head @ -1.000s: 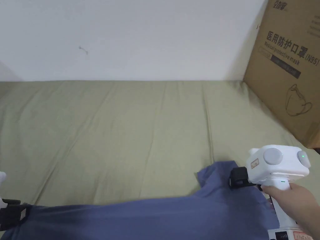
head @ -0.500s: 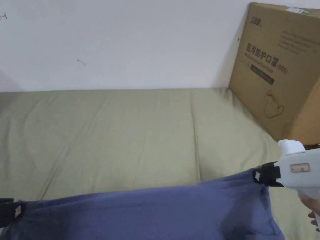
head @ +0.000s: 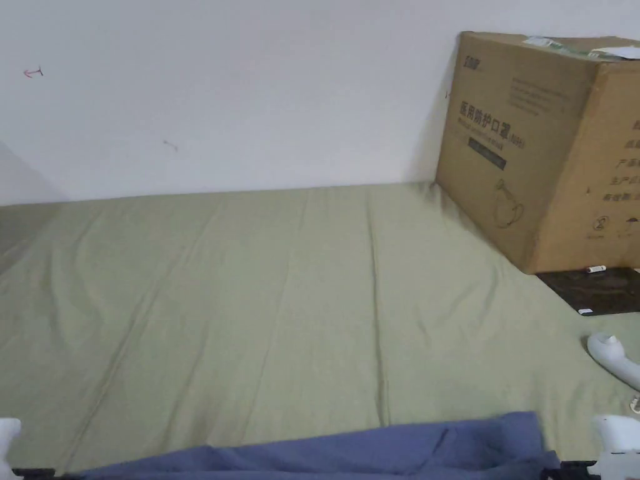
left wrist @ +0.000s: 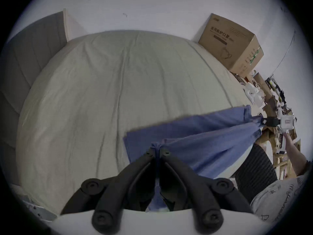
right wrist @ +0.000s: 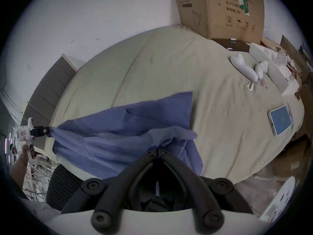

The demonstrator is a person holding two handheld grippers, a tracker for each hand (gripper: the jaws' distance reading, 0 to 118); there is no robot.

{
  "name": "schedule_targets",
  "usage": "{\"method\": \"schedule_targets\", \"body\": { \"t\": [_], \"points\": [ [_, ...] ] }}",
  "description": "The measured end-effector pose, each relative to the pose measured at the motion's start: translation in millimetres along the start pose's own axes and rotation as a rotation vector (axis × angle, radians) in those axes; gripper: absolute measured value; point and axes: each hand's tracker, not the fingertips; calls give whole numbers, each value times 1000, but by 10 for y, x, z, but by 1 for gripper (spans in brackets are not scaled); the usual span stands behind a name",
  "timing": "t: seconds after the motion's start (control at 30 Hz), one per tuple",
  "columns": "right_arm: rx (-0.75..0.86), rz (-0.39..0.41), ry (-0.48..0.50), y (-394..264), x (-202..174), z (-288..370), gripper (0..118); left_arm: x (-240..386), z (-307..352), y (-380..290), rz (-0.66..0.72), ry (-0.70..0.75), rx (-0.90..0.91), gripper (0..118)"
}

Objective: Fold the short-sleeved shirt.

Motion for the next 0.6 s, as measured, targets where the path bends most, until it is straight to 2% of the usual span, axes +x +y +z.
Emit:
{"method": "schedule_targets", "body": {
  "t": [0.03,0.07,0.1,0.13,0.17,0.2,0.23,0.4,0.6],
  "points": [
    [11,-3,-3,-7,16,5,11,-5,15,-61,8,-4,-6,8],
    [31,-7,-21,4,9,37,32,-5,42,-117,11,6,0,17],
    [61,13,-78,-12,-90,102,60,19,75,-159,13,23,3,33],
    [73,28,-99,1,-134,142,96,29,121,-183,20,38,14,63],
    [82,34,-79,21,-156,191,110,36,175,-203,32,31,22,89],
    [110,41,-58,49,-187,256,116,56,237,-222,46,19,39,112],
    [147,51,-49,46,-287,340,116,101,283,-232,51,13,56,118],
    [299,74,-4,160,-725,647,116,434,564,-163,44,-50,198,116],
    [393,162,-11,274,-1379,683,115,1115,704,10,-27,12,359,111]
  ]
}}
